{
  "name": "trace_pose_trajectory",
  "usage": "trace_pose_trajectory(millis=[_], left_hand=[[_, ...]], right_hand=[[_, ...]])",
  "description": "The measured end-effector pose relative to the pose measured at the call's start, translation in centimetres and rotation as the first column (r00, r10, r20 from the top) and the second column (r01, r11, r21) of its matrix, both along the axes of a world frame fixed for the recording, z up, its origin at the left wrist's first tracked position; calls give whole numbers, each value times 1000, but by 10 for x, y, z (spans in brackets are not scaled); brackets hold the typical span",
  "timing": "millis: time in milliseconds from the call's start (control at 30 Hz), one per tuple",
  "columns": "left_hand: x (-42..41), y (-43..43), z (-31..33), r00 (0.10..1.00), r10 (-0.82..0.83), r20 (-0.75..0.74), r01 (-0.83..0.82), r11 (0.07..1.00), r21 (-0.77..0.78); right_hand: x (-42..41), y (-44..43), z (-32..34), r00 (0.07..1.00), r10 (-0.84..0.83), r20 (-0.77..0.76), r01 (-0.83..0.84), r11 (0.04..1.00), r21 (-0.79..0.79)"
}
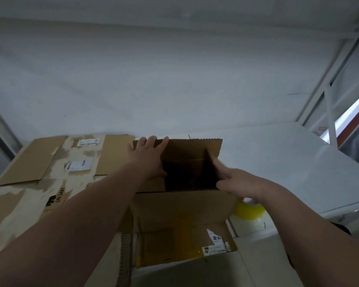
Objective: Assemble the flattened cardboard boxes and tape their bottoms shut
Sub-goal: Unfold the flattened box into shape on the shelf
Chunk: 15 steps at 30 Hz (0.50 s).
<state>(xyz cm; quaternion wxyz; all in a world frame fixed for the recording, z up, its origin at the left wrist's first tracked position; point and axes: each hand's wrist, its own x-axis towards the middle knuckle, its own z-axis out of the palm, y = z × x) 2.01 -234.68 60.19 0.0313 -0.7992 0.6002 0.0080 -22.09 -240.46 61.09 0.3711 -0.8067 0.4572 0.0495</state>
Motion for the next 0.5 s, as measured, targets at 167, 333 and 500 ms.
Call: trace_pose_trajectory(millis=[167, 333, 500], left_hand=[[-3, -1, 1, 1000, 3, 11, -3, 1000, 20], [-4, 10, 10, 999, 8, -46, -5, 998, 66], [-15, 19, 15, 993, 36, -115, -27, 996, 85]], right_hand=[[14, 8, 1, 994, 35, -104, -40, 998, -39], [15, 6, 8, 967, 160, -201, -170, 985, -34], [15, 5, 5, 957, 135, -256, -149, 988, -38]])
